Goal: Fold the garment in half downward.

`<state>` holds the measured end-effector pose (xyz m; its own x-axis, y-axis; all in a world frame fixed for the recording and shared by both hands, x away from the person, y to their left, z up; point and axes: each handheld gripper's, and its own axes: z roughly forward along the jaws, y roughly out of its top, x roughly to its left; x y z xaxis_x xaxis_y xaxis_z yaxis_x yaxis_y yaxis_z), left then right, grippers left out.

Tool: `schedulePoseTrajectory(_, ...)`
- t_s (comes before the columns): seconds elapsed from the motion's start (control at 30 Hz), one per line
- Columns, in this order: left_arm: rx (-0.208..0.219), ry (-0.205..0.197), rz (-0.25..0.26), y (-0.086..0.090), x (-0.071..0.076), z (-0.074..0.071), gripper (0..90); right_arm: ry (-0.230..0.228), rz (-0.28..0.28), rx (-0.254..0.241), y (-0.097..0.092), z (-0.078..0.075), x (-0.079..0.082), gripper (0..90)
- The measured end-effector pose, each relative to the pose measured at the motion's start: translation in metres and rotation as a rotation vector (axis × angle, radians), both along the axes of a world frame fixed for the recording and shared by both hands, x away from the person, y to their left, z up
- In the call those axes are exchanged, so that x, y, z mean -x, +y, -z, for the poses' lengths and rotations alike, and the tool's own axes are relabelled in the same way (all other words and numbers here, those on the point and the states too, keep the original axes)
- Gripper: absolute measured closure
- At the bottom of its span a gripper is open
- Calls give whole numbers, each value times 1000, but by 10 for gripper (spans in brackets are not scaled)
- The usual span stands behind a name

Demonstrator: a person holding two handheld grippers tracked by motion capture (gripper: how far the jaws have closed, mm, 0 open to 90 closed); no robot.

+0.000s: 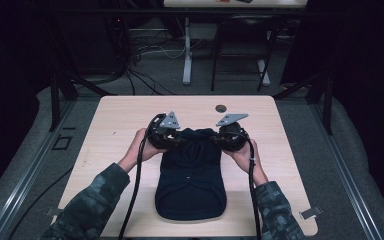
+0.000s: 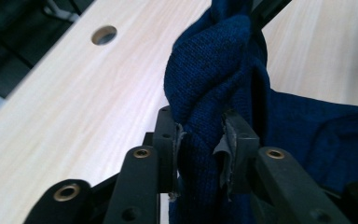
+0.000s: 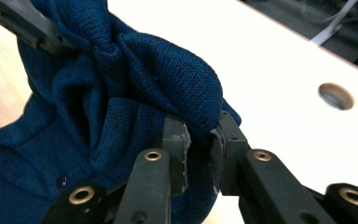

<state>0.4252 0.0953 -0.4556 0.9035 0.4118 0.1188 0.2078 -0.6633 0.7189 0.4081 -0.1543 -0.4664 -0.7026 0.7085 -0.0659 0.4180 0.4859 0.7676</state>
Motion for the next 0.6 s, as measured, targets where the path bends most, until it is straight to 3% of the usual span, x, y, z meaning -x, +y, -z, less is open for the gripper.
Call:
schedulePoseTrajectory(0.17, 17, 104, -40, 3, -5, 9, 507, -60, 0, 10, 4, 0, 9, 784)
schedulePoseTrajectory(0.23, 1, 123, -53, 2, -6, 14, 456, -79, 1, 21, 6, -1, 11, 785)
schedulePoseTrajectory(0.3, -8, 128, -51, 1, -6, 18, 464, -98, 5, 14, 8, -2, 14, 785)
schedulePoseTrajectory(0.37, -21, 105, -54, -1, -5, 19, 549, -115, 5, 24, 9, -4, 15, 784)
schedulePoseTrajectory(0.47, -8, 66, -59, -2, -4, 19, 673, -147, 9, 30, 9, -7, 17, 784)
schedulePoseTrajectory(0.6, -2, 2, -62, -5, 0, 16, 714, -150, 12, 20, 4, -10, 19, 778)
